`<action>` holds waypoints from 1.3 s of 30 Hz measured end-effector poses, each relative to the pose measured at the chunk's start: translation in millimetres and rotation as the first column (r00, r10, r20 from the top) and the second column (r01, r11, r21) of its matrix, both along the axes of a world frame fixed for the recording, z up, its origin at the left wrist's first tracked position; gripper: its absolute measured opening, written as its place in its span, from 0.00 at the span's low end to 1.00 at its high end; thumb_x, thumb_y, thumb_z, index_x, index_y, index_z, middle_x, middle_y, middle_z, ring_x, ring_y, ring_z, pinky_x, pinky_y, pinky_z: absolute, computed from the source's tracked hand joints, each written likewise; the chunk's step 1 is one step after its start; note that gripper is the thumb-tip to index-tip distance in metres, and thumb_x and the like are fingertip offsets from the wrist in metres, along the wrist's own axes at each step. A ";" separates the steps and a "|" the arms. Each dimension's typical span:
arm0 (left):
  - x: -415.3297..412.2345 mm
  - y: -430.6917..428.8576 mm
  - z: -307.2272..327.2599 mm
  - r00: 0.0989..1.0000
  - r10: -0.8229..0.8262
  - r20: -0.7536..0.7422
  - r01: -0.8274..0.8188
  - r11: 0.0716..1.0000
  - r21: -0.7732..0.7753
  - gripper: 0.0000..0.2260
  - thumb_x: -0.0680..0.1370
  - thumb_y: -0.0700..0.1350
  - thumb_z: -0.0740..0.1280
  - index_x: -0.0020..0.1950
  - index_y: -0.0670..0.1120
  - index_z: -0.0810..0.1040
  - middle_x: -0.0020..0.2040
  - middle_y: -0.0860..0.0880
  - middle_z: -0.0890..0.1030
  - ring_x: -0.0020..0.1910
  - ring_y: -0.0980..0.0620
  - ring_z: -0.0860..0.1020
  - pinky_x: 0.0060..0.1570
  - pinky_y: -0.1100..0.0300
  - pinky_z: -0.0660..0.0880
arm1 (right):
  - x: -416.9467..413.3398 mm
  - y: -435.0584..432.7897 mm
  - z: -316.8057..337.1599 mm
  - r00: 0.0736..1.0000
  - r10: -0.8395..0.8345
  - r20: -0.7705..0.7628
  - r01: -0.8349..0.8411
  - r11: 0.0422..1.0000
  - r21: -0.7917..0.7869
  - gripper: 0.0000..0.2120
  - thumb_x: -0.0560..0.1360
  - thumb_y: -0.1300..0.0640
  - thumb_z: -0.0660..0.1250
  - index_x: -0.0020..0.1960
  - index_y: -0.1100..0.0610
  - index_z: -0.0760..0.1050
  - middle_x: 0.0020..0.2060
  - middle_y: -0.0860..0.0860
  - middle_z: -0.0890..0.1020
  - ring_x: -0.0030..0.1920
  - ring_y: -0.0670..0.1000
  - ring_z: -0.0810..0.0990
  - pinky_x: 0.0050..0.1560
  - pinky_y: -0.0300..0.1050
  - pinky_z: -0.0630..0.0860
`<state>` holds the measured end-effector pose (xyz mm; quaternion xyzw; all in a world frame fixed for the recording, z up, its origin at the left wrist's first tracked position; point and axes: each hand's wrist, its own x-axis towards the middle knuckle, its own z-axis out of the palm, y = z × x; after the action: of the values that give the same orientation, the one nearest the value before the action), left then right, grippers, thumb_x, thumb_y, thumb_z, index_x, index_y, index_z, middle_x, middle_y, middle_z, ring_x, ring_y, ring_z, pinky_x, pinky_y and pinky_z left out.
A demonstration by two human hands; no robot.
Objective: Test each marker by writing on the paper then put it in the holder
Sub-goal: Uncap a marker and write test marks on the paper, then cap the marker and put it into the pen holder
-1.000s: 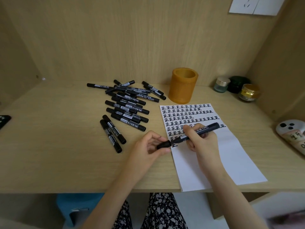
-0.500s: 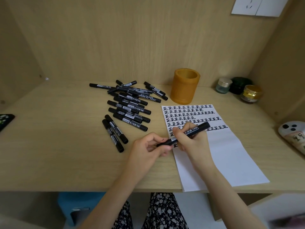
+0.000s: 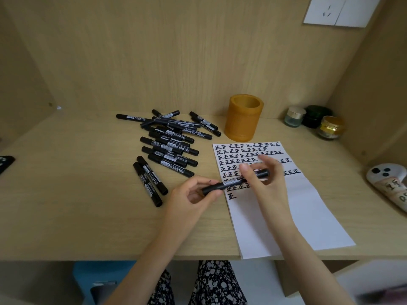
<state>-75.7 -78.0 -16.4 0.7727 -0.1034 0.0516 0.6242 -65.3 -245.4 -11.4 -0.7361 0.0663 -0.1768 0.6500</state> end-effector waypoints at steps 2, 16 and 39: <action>1.0 -0.4 -0.4 1.000 0.015 0.002 -0.015 0.999 0.036 0.09 0.70 0.45 0.73 0.47 0.57 0.80 0.44 0.63 0.83 0.44 0.63 0.80 0.47 0.67 0.77 | -1.5 -10.6 3.1 0.983 -0.048 0.176 0.104 0.938 -0.329 0.25 0.69 0.41 0.71 0.63 0.44 0.70 0.59 0.44 0.71 0.58 0.44 0.68 0.58 0.34 0.65; 38.4 -10.7 22.1 0.993 0.064 0.101 -0.090 0.957 0.276 0.14 0.75 0.50 0.67 0.61 0.55 0.73 0.48 0.61 0.78 0.45 0.67 0.76 0.43 0.77 0.72 | 51.0 -15.4 40.4 0.963 0.088 0.256 0.030 0.906 -0.422 0.08 0.74 0.58 0.71 0.52 0.54 0.77 0.42 0.45 0.79 0.40 0.42 0.78 0.41 0.32 0.73; 66.7 26.6 -9.5 0.968 -0.022 0.250 -0.149 0.753 0.641 0.12 0.77 0.44 0.66 0.60 0.53 0.77 0.57 0.58 0.77 0.59 0.61 0.70 0.64 0.62 0.66 | 206.1 -35.7 57.9 0.986 -0.168 -0.007 0.123 0.753 -0.646 0.16 0.79 0.48 0.62 0.65 0.51 0.76 0.59 0.57 0.77 0.61 0.58 0.73 0.62 0.57 0.71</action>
<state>-9.0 -51.3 -25.9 0.9328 -0.1639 0.1273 0.2947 140.8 -281.1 46.5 -0.9119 0.0797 -0.2149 0.3404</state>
